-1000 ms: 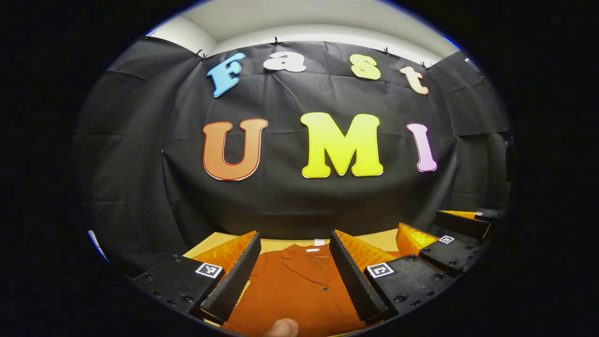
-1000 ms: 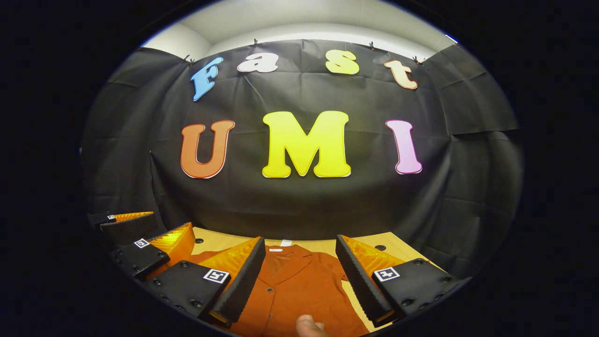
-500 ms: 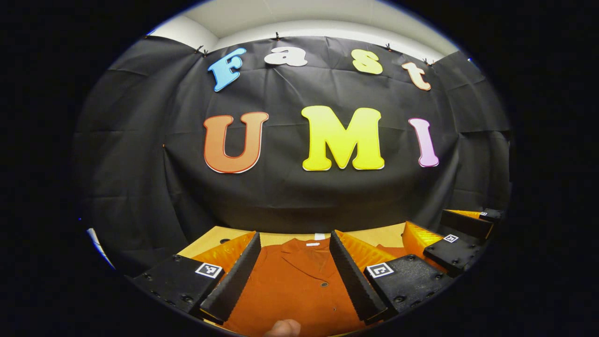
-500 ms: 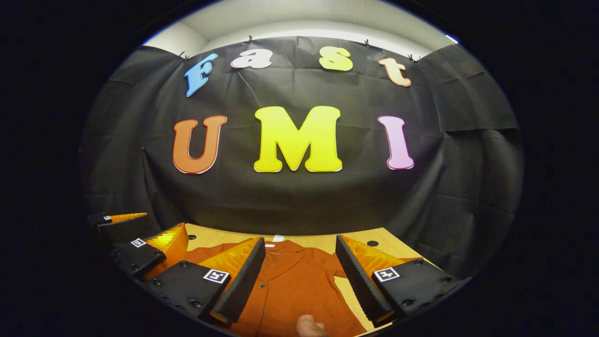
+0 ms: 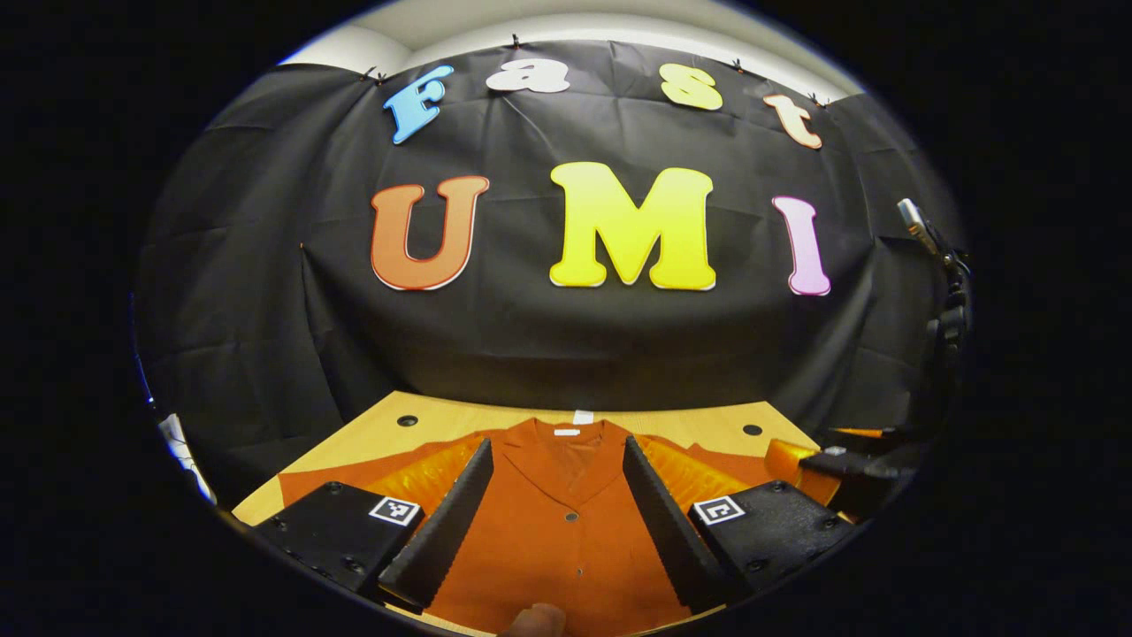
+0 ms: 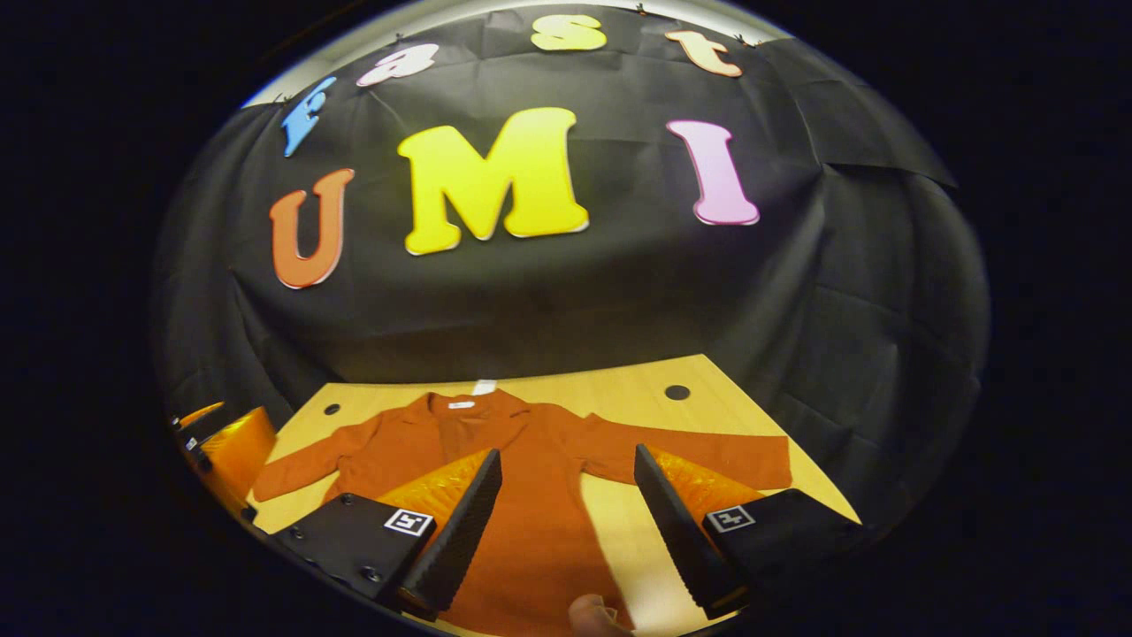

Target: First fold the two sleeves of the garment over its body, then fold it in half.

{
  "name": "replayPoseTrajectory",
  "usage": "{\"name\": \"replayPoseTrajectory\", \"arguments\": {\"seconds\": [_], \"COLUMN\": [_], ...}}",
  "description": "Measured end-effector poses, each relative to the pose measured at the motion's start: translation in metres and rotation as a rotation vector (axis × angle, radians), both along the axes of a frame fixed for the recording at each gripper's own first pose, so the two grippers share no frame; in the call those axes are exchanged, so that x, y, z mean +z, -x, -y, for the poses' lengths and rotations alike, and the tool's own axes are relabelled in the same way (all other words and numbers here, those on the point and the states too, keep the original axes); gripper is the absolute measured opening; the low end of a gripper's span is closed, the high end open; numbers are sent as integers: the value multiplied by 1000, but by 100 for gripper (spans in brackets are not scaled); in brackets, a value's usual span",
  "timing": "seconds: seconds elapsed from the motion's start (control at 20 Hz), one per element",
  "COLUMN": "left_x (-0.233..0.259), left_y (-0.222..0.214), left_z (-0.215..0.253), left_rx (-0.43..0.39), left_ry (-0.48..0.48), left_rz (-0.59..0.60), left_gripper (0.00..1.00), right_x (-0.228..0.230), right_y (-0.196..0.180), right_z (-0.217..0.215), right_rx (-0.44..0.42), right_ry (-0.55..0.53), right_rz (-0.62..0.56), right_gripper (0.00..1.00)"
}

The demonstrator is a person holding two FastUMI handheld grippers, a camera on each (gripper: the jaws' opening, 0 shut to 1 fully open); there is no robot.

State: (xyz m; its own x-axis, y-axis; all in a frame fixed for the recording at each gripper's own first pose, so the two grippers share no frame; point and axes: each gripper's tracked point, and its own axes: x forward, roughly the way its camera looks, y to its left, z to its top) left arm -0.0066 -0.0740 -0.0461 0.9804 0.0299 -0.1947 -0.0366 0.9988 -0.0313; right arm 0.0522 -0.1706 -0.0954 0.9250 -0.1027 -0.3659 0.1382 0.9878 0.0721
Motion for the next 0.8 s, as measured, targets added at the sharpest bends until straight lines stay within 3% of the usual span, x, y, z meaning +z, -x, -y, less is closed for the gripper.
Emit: {"name": "replayPoseTrajectory", "arguments": {"seconds": [0.2, 0.5, 0.6, 0.8], "left_x": [-13, -25, -33, -56], "left_y": [9, 31, 41, 59], "left_z": [4, -10, -17, -20], "left_rx": [75, 208, 256, 297], "left_ry": [-34, -89, -103, -61], "left_rz": [-50, -110, -148, -238], "left_gripper": [96, 97, 99, 99], "right_x": [-54, -130, -145, -176], "right_y": [-38, -71, -79, -97], "right_z": [91, 231, 257, 266], "right_rx": [-23, -208, -232, -239], "right_ry": [-96, -302, -329, -366], "right_rz": [-233, -444, -500, -583], "right_gripper": [94, 96, 96, 96]}}
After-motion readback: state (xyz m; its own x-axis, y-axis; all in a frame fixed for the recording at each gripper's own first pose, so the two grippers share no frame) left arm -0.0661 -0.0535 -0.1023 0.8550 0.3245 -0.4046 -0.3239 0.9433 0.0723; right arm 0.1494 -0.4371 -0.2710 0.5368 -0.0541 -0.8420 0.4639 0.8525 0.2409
